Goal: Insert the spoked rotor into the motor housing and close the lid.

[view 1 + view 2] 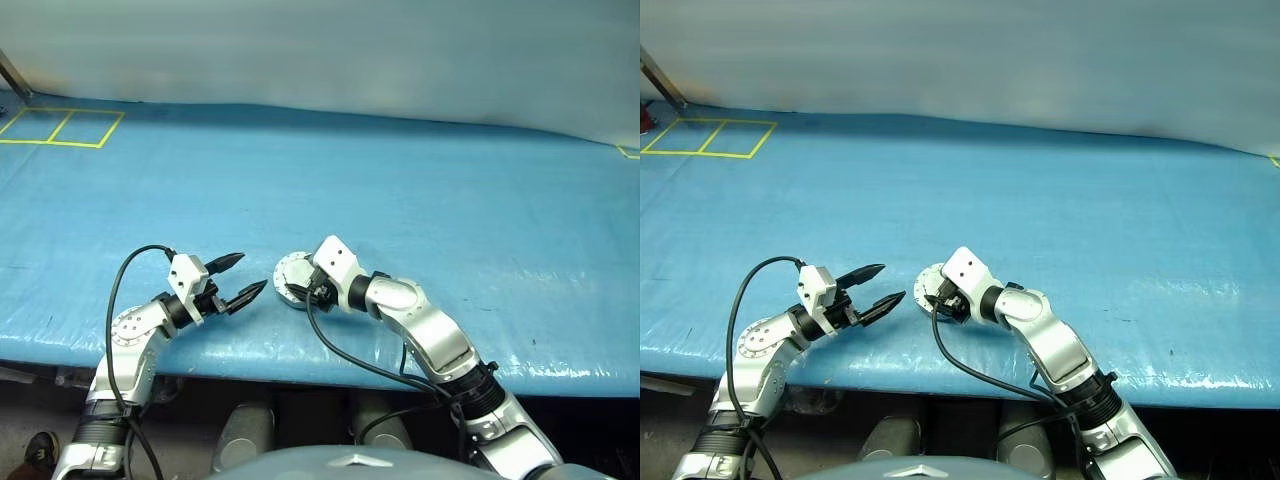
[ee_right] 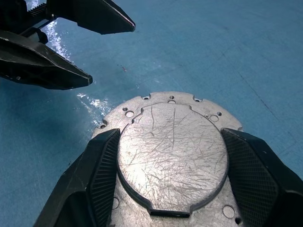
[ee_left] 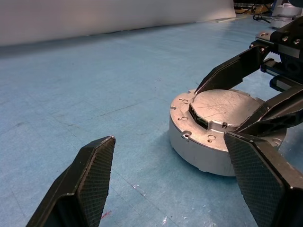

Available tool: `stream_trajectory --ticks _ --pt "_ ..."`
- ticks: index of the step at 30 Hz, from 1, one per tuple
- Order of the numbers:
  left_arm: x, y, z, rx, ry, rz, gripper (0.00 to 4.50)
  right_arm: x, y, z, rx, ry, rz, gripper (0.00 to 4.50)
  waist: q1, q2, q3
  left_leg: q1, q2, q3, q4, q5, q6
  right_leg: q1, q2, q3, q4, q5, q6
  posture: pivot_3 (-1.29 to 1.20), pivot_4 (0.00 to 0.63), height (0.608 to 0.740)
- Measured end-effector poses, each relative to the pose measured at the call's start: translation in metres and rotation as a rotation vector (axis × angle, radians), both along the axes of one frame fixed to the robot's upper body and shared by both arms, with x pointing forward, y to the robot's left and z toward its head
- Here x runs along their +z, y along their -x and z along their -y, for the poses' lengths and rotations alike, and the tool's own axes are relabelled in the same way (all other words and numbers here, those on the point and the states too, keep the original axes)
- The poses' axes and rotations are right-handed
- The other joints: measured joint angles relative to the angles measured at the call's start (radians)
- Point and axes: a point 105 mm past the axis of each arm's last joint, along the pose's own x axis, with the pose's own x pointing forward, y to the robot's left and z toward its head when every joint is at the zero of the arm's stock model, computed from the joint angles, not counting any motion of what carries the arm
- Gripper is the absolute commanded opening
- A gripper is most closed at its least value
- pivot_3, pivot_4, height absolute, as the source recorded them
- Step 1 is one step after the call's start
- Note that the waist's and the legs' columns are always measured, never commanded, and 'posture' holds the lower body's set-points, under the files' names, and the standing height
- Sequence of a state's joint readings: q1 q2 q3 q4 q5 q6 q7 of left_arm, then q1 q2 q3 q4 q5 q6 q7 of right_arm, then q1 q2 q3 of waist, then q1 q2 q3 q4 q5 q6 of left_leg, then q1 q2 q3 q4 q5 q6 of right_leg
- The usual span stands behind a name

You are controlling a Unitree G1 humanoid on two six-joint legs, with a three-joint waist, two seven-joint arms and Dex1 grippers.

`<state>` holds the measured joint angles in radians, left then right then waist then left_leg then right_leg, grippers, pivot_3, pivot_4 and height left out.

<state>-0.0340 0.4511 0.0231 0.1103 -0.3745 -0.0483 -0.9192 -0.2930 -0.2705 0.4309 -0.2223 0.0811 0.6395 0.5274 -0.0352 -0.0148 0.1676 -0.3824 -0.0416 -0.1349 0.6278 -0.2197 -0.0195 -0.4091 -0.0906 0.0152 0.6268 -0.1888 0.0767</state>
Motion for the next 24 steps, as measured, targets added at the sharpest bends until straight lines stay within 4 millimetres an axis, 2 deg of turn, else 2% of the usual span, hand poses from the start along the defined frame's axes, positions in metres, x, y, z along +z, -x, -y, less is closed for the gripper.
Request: stream_trajectory --ticks 4,10,16,24 --pt "-0.001 -0.002 0.005 -0.004 0.021 -0.013 4.03 0.000 0.000 0.000 0.000 0.001 0.000 3.04 0.000 0.000 0.000 0.000 0.000 0.000 0.000 0.000 0.000 0.000 0.000 0.000 0.000 0.000 0.000 0.00 0.150 0.740" --pt "0.008 -0.008 0.016 -0.042 0.041 0.008 2.08 0.000 0.000 0.000 0.001 0.002 0.002 3.04 0.001 0.000 -0.001 0.000 0.000 0.000 0.000 0.000 0.000 0.000 0.000 0.000 0.000 0.000 0.000 0.00 0.150 0.740" --pt "0.005 -0.005 0.029 -0.107 0.031 -0.003 0.05 0.000 0.001 0.000 0.000 0.002 0.004 3.04 0.001 0.000 -0.001 0.000 0.000 0.000 0.000 0.000 0.000 0.000 0.000 0.000 0.000 0.000 0.000 0.00 0.150 0.740" --pt "-0.005 -0.008 0.037 -0.132 -0.040 -0.019 0.02 0.000 0.001 0.000 -0.005 0.002 0.005 3.04 0.003 0.000 -0.001 0.000 0.000 0.000 0.000 0.000 0.000 0.000 0.000 0.000 0.000 0.000 0.000 0.00 0.150 0.740"
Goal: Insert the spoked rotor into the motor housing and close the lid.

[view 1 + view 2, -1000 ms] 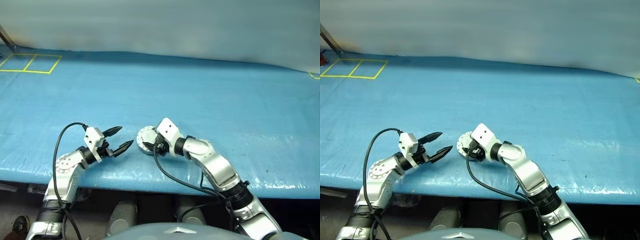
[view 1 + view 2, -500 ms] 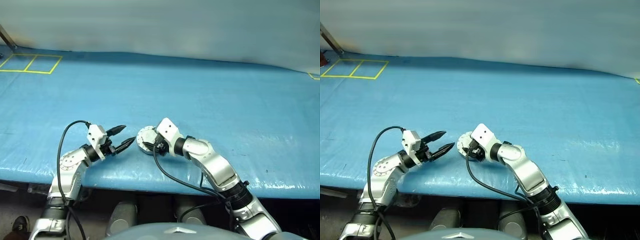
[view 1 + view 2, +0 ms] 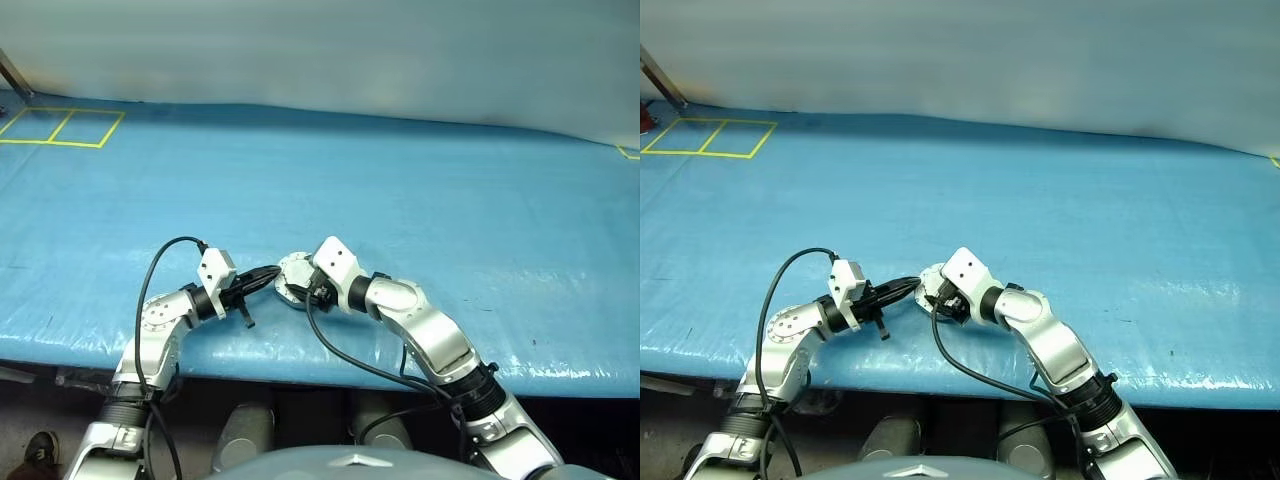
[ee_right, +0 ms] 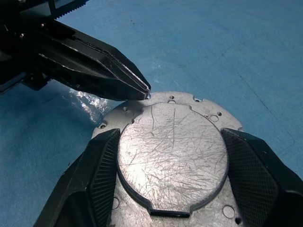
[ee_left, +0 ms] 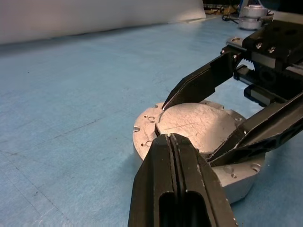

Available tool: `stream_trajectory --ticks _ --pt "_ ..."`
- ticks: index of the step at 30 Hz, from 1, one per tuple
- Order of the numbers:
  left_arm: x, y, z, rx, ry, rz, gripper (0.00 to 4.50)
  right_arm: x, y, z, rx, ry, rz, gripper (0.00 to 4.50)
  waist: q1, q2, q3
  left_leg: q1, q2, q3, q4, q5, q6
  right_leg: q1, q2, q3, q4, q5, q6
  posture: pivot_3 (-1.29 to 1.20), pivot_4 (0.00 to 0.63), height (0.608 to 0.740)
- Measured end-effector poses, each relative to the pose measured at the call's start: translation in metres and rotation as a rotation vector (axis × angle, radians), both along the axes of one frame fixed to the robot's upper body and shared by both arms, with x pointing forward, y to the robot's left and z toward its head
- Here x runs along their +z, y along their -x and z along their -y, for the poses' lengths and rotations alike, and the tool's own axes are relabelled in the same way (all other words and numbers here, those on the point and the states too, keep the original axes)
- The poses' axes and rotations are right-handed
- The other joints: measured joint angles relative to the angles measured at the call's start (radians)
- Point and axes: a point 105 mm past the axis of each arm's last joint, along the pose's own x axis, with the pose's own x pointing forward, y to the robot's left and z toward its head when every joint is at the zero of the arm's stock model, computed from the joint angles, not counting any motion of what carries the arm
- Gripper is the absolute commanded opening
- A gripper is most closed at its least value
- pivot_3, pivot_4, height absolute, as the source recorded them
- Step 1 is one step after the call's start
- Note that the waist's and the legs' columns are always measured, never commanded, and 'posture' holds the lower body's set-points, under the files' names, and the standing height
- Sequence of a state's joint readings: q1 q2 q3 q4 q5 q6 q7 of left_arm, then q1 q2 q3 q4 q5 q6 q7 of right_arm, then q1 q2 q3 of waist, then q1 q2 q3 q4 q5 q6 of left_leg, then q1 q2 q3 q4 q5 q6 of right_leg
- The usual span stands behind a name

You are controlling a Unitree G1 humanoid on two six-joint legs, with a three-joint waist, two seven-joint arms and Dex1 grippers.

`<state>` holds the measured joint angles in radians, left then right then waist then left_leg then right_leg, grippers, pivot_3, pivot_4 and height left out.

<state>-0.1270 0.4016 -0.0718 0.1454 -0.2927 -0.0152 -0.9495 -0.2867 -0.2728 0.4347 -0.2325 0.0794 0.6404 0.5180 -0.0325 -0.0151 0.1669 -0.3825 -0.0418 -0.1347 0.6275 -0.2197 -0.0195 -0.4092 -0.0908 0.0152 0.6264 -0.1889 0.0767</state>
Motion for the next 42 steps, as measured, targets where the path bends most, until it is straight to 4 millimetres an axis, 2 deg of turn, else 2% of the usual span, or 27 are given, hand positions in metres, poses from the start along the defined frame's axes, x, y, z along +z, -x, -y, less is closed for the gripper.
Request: stream_trajectory --ticks 15,19,22,28,36,42 --pt "-0.004 0.000 0.004 -0.017 -0.060 0.016 0.02 0.002 0.000 0.003 -0.025 -0.013 -0.011 3.04 0.009 0.000 -0.001 0.000 0.000 0.000 0.000 0.000 0.000 0.000 0.000 0.000 0.000 0.000 0.000 0.00 0.150 0.740" --pt "-0.003 0.000 0.005 -0.023 -0.058 0.027 0.00 0.006 -0.001 0.008 -0.051 -0.043 -0.030 4.40 0.014 0.000 -0.001 -0.002 -0.001 0.000 0.000 0.000 0.000 -0.001 -0.001 0.000 -0.001 0.000 0.000 0.00 0.150 0.740" --pt "-0.003 0.000 0.006 -0.027 -0.055 0.032 0.00 0.013 -0.003 0.014 -0.089 -0.094 -0.047 4.45 0.016 0.001 -0.001 -0.005 -0.001 0.000 0.000 0.000 0.000 -0.004 -0.001 0.000 -0.001 0.000 0.001 0.00 0.150 0.740" --pt "-0.003 0.000 0.006 -0.027 -0.043 0.031 0.00 0.049 -0.006 0.025 -0.178 -0.297 -0.066 4.45 0.019 0.001 0.000 -0.009 -0.001 -0.003 0.000 0.000 0.000 -0.007 -0.001 -0.003 -0.002 0.000 0.001 0.00 0.150 0.740" --pt "-0.003 0.000 0.006 -0.024 -0.039 0.041 0.00 0.021 0.004 0.056 -0.360 -0.513 -0.412 4.45 0.020 0.002 0.000 -0.010 -0.001 -0.003 0.000 0.000 0.000 -0.007 -0.001 -0.003 -0.002 0.000 0.001 0.00 0.150 0.740" --pt "-0.004 0.000 0.005 -0.021 -0.040 0.046 0.00 0.007 0.013 0.059 -0.398 -0.690 -0.646 4.45 0.019 0.004 0.000 -0.010 -0.001 -0.003 0.000 0.000 0.000 -0.007 -0.001 -0.003 -0.002 0.000 0.001 0.00 0.150 0.740"
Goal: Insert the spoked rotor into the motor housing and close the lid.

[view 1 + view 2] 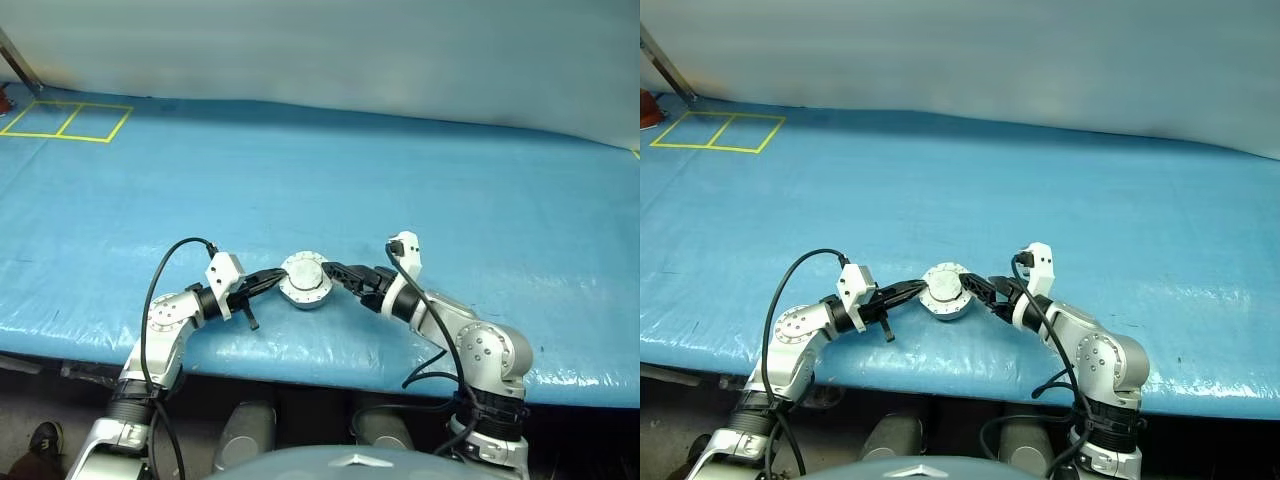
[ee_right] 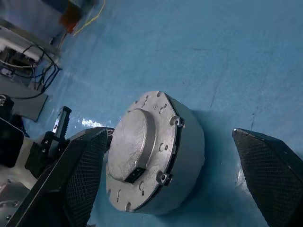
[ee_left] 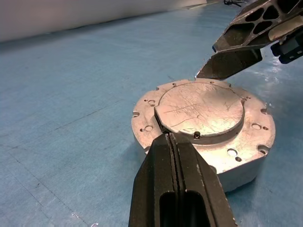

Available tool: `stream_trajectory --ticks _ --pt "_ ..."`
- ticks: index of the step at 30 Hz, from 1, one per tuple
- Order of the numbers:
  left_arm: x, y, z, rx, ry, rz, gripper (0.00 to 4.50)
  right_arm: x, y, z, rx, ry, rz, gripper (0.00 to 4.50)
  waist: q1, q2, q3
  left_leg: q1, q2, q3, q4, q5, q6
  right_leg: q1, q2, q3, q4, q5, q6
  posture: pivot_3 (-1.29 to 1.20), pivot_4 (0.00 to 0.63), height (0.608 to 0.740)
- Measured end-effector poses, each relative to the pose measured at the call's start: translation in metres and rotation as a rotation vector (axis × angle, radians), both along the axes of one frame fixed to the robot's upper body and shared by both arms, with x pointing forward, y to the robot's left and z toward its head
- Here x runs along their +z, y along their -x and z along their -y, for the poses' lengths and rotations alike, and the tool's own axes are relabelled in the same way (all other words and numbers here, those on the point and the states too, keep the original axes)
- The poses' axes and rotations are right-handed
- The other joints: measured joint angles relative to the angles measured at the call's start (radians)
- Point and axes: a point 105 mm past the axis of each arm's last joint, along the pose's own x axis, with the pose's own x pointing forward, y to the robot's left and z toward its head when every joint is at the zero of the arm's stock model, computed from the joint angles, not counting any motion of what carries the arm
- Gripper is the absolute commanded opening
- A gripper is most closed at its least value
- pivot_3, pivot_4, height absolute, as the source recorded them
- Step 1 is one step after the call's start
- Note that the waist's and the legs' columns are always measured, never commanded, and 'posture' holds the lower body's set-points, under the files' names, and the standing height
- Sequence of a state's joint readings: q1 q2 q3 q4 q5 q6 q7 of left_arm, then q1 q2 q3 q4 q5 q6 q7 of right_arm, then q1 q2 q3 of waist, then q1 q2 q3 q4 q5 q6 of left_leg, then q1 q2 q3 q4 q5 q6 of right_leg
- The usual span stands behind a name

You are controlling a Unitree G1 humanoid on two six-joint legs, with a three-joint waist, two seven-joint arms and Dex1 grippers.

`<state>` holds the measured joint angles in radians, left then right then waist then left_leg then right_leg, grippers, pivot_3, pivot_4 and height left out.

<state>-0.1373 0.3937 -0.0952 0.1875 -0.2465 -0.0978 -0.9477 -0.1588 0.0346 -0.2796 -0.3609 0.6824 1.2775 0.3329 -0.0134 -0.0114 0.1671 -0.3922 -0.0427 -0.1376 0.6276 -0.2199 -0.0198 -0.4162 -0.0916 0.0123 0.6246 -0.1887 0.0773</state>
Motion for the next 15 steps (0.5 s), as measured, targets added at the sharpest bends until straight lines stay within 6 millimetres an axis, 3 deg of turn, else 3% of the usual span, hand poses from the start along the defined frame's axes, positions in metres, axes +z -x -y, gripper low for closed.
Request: stream_trajectory --ticks 9,13,15 --pt "0.000 0.000 -0.001 0.002 -0.001 0.004 0.00 -0.015 0.009 -0.006 0.020 -0.124 -0.160 4.45 -0.002 0.002 0.000 0.000 0.000 0.000 0.000 0.000 0.000 0.000 0.000 0.000 0.000 0.000 0.000 0.00 0.150 0.740" --pt "0.001 0.000 -0.001 0.003 -0.003 0.012 0.00 -0.016 0.008 -0.005 0.009 -0.169 -0.186 3.60 -0.007 0.002 0.000 0.000 0.000 0.000 0.000 0.000 0.000 0.000 0.000 0.000 0.000 0.000 0.000 0.00 0.150 0.740" --pt "0.001 0.000 -0.002 0.003 -0.003 0.014 0.00 -0.015 0.008 -0.007 0.011 -0.174 -0.187 2.90 -0.009 0.002 0.000 0.000 0.000 0.000 0.000 0.000 0.000 0.000 0.000 0.000 0.000 0.000 0.000 0.00 0.150 0.740"
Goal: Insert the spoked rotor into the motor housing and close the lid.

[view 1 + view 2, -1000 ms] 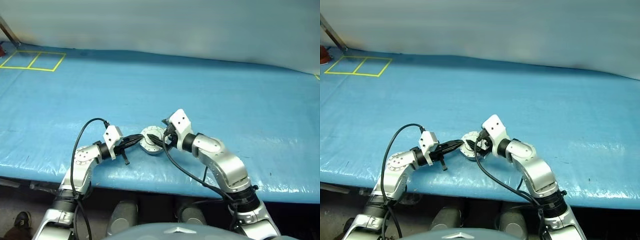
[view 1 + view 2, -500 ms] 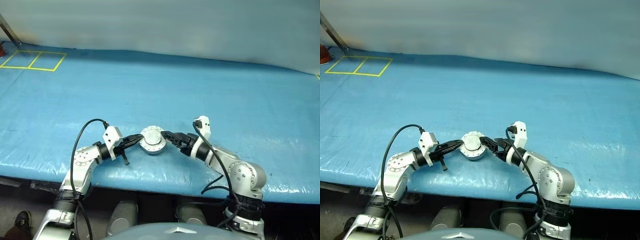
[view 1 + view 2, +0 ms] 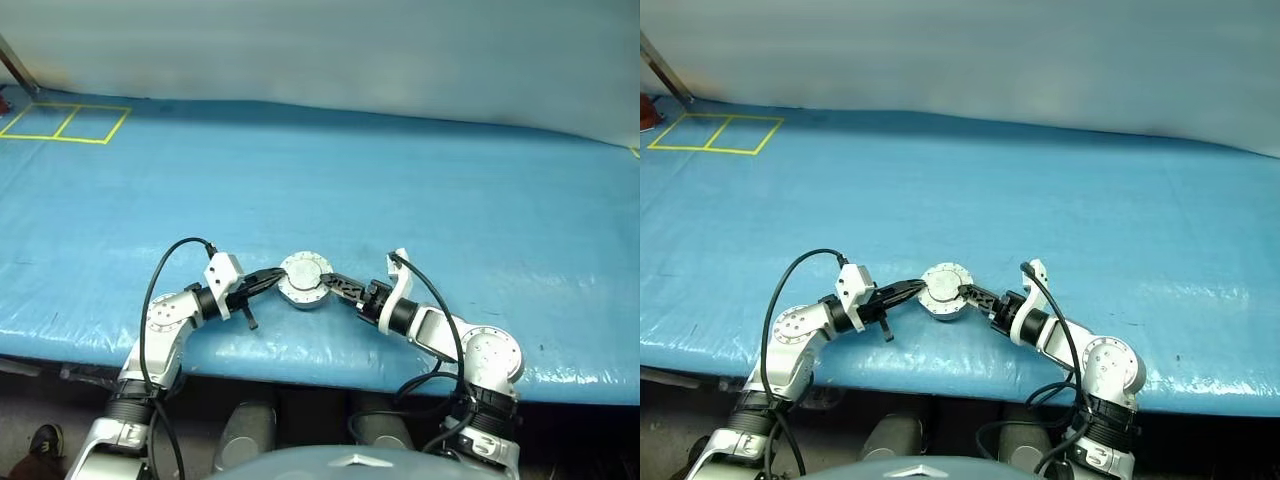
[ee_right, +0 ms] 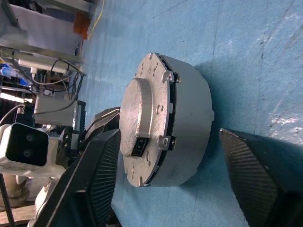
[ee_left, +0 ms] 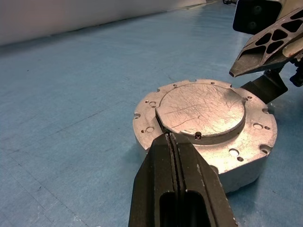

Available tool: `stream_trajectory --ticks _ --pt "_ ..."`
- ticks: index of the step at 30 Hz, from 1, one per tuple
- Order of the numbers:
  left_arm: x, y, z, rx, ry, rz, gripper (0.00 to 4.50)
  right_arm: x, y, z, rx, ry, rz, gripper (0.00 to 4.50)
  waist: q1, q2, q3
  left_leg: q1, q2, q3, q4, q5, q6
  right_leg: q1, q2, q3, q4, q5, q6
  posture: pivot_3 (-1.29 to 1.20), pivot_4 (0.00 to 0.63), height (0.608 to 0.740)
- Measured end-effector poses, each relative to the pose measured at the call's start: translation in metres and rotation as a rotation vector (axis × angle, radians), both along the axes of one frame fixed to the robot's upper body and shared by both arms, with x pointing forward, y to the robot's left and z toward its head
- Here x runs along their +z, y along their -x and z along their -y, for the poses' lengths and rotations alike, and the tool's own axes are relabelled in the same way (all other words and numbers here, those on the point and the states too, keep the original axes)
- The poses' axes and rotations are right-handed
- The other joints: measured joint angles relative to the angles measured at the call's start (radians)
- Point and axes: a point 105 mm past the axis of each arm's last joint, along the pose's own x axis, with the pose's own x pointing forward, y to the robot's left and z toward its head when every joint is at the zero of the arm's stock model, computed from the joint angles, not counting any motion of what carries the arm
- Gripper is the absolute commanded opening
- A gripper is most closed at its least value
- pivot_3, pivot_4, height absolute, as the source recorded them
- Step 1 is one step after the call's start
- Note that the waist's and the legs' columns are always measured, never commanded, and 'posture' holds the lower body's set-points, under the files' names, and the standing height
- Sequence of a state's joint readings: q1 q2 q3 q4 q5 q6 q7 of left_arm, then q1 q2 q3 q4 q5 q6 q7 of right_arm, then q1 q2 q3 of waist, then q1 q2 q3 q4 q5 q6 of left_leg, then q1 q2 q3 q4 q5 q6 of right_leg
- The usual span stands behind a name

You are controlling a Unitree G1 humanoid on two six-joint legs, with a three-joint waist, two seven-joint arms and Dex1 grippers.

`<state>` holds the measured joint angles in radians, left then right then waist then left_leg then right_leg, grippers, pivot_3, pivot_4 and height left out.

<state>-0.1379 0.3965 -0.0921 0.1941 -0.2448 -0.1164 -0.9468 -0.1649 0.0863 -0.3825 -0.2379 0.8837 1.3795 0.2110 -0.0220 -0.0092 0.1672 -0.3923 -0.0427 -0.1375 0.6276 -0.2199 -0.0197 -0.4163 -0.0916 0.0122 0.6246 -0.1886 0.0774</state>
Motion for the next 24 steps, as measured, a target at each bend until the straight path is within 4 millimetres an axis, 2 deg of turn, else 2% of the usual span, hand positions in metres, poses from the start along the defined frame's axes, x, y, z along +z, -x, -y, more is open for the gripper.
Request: stream_trajectory --ticks 4,5,6,24 --pt "-0.002 -0.001 -0.003 0.017 -0.005 -0.005 0.00 0.001 0.000 -0.002 0.006 0.006 0.002 1.57 -0.002 0.000 0.000 0.000 0.000 0.000 0.000 0.000 0.000 0.000 0.000 0.000 0.000 0.000 0.000 0.00 0.150 0.740" --pt "-0.002 -0.001 -0.004 0.020 -0.008 -0.007 0.00 0.002 0.000 -0.003 0.009 -0.003 0.010 1.29 -0.003 0.000 0.000 0.000 0.000 0.000 0.000 0.000 0.000 0.000 0.000 0.000 0.000 0.000 0.000 0.00 0.150 0.740" --pt "-0.004 -0.001 -0.006 0.024 -0.011 -0.013 0.00 0.006 -0.001 -0.005 0.016 -0.015 0.027 1.21 -0.004 0.000 0.000 0.000 0.000 0.000 0.000 0.000 0.000 0.000 0.000 0.000 0.000 0.000 0.000 0.00 0.150 0.740" --pt "-0.004 -0.004 -0.010 0.053 -0.007 -0.005 0.00 0.007 0.001 -0.013 0.043 0.008 0.056 1.20 -0.015 0.001 -0.001 0.001 0.001 0.000 0.000 0.000 0.000 0.000 0.000 0.000 0.000 0.000 0.000 0.00 0.150 0.740"
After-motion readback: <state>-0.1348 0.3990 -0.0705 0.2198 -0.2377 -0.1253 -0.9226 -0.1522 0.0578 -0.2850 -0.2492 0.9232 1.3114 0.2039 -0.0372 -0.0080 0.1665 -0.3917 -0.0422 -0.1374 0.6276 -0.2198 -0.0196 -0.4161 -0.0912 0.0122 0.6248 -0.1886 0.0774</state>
